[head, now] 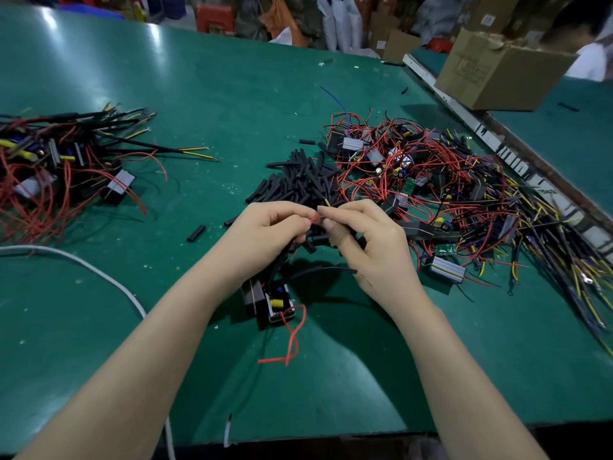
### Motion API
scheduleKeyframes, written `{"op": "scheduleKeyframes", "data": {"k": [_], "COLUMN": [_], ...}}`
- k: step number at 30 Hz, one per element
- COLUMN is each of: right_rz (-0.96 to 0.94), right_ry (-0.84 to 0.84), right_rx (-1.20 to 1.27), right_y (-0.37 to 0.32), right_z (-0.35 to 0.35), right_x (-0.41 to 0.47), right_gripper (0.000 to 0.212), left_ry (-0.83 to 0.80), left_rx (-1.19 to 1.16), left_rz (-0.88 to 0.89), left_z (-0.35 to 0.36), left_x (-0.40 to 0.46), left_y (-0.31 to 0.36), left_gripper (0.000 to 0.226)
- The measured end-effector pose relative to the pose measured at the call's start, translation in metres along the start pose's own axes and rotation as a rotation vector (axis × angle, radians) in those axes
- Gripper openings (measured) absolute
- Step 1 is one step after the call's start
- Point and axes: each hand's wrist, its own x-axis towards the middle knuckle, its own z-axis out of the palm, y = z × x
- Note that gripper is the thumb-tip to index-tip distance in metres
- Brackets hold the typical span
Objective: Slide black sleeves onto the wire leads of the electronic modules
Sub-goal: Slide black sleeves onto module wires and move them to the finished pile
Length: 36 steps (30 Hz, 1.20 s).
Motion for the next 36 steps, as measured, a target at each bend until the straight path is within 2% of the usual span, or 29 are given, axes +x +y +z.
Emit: {"op": "scheduleKeyframes", "data": {"k": [3, 8, 12, 16, 20, 28, 36], "right_rz": [0.059, 0.047, 0.094, 0.072, -0.006, 0.014, 0.06], "right_ry": [-0.01, 0.044, 0.058, 0.029, 0.064, 0.032, 0.029], "right_rx": [0.007, -0.218, -0.083, -0.052, -0.046, 0.023, 0.066], "right_y": [-0.0028, -0.0053, -0.0041, -0.0014, -0.0003, -0.0001, -0.0012], "right_z": [-0.0015, 0.0004, -0.0002, -0.0022, -0.0034, -0.0002, -0.0007], "right_x": [-0.0004, -0.003, -0.0019, 0.0, 0.0005, 0.0005, 0.0], "right_gripper": [0.02, 0.02, 0.017, 0.016, 0.01, 0.006, 0.014], "left_ry": [-0.012, -0.031, -0.015, -0.008, 0.018, 0.049, 0.055], "left_rx": [0.046, 0.107, 0.164, 0.269, 0.229, 0.214, 0.192], "left_rz": [0.035, 0.065, 0.143, 0.213, 0.16, 0.169, 0.189], "left_z": [0.0009, 0.0011, -0.0018, -0.004, -0.0004, 0.0017, 0.0027], "left_x": [-0.0002, -0.0001, -0.0002, -0.0001, -0.0005, -0.0009, -0.0012], "left_y": [0.0001, -0.0008, -0.0027, -0.0042, -0.0042, -0.005, -0.0054], "left_gripper": [0.032, 0.03, 0.03, 0.032, 0.026, 0.02, 0.016]}}
